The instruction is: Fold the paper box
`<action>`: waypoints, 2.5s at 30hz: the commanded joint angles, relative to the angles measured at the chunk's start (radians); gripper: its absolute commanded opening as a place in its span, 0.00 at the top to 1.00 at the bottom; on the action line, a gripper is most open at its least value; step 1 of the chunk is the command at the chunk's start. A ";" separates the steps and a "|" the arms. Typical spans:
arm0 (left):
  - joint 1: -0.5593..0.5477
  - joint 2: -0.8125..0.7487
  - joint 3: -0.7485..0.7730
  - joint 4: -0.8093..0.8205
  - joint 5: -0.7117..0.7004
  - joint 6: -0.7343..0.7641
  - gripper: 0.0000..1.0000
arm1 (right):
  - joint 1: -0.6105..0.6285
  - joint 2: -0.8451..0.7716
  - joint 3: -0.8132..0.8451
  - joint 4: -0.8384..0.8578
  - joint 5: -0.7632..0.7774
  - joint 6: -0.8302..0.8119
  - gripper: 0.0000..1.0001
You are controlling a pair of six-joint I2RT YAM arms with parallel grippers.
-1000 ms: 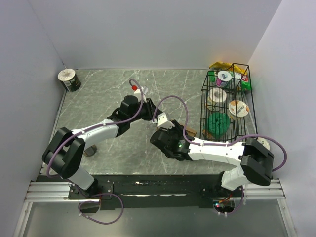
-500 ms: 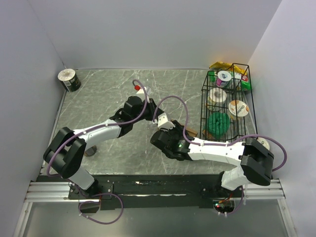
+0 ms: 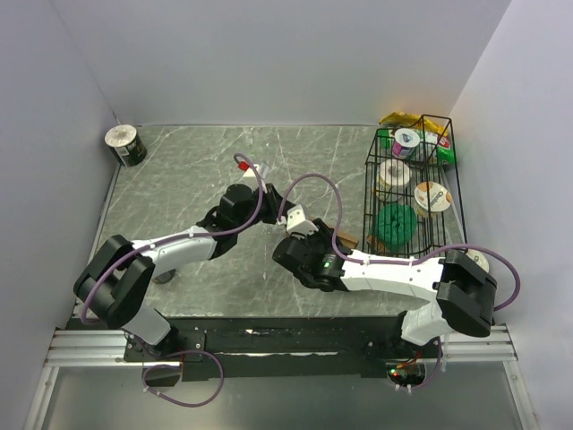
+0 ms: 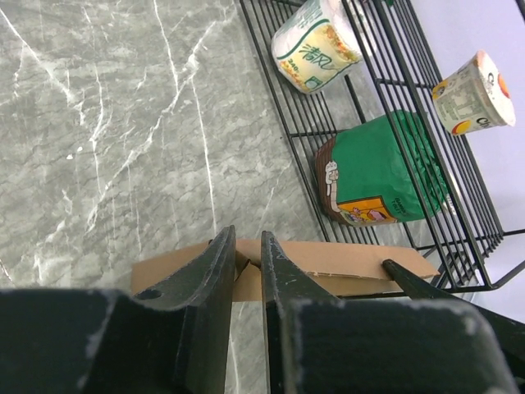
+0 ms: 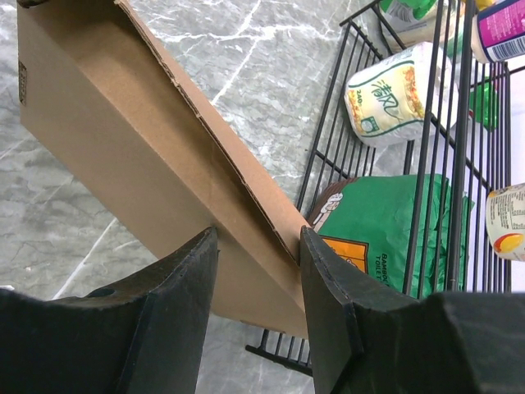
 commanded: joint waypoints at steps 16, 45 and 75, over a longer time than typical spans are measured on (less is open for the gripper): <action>0.001 0.045 -0.130 -0.087 -0.072 0.008 0.95 | -0.007 0.036 -0.024 -0.085 -0.065 0.076 0.47; 0.001 0.086 -0.170 -0.046 -0.090 0.005 0.99 | 0.036 0.075 0.058 -0.292 -0.114 0.275 0.25; -0.016 0.077 -0.138 -0.078 -0.101 0.089 0.89 | 0.044 0.065 0.107 -0.570 -0.205 0.662 0.25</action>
